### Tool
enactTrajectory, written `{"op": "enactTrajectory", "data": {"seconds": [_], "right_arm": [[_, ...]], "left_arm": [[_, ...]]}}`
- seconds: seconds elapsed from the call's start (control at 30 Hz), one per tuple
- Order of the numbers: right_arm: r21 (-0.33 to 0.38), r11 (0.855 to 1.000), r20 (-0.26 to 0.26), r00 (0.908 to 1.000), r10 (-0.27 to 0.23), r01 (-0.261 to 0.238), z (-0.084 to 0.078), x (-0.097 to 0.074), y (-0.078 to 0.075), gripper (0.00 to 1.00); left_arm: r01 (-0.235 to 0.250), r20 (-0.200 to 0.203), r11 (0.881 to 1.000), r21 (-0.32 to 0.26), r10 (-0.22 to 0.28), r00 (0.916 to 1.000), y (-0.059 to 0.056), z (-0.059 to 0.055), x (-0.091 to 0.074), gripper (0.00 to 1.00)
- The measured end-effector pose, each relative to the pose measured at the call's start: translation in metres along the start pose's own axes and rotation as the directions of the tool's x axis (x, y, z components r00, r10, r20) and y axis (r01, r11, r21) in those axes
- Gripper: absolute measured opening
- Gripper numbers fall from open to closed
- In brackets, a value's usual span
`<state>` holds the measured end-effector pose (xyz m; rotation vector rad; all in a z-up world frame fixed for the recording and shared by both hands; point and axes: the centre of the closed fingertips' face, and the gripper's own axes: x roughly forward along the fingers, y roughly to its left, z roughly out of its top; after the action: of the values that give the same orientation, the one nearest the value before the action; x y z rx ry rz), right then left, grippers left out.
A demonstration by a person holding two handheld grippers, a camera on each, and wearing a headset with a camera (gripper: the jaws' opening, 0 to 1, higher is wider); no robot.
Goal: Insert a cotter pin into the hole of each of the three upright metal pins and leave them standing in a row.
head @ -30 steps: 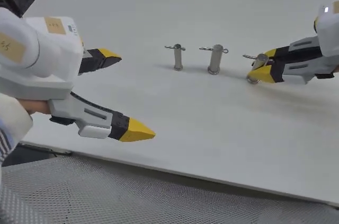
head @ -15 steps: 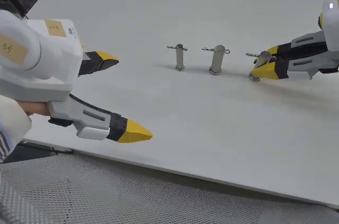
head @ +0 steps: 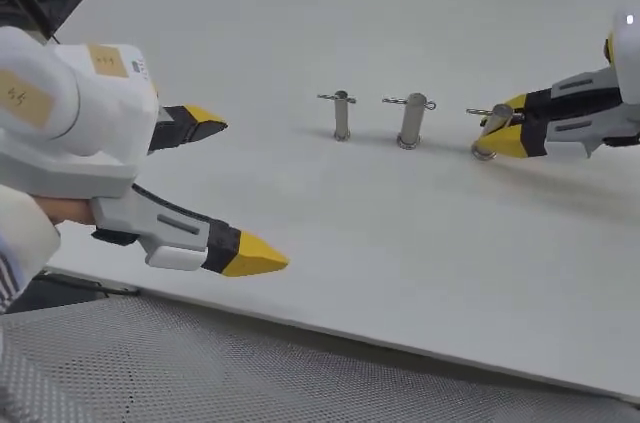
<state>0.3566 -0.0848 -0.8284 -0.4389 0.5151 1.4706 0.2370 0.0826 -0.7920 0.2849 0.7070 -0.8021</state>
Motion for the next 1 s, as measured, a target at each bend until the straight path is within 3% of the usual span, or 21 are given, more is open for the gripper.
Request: {"op": "enactTrajectory", "data": {"seconds": [0.13, 0.27, 0.37, 0.67, 0.87, 1.0], "right_arm": [[0.009, 1.0, 0.01, 0.9999, -0.002, 0.002, 0.003, -0.001, 0.002, 0.18], [0.027, 1.0, 0.02, 0.9997, -0.014, 0.013, 0.004, -0.003, 0.003, 0.26], [0.046, 0.998, 0.008, 0.9992, -0.038, 0.038, 0.002, -0.006, 0.006, 0.32], [0.145, 0.98, 0.061, 0.9871, -0.148, 0.138, 0.002, -0.022, 0.008, 0.47], [0.184, 0.957, 0.039, 0.9708, -0.237, 0.226, -0.005, -0.034, 0.011, 0.59], [0.289, 0.922, 0.064, 0.9555, -0.288, 0.258, -0.006, -0.044, 0.017, 0.65]], "left_arm": [[-0.01, 0.015, 1.0, -0.011, 0.01, 0.9998, 0.001, 0.002, -0.002, 0.93], [-0.002, 0.015, 1.0, -0.013, 0.002, 0.9999, -0.002, 0.002, -0.001, 0.95], [-0.005, 0.021, 1.0, -0.013, 0.005, 0.9998, -0.002, 0.001, -0.001, 0.95], [0.002, 0.051, 1.0, -0.029, 0.0, 0.9987, -0.003, 0.004, -0.001, 0.97], [0.01, 0.062, 0.999, -0.034, -0.008, 0.9981, -0.002, 0.003, 0.0, 0.98], [0.018, 0.075, 0.999, -0.04, -0.015, 0.9971, -0.002, 0.003, 0.0, 0.98]]}}
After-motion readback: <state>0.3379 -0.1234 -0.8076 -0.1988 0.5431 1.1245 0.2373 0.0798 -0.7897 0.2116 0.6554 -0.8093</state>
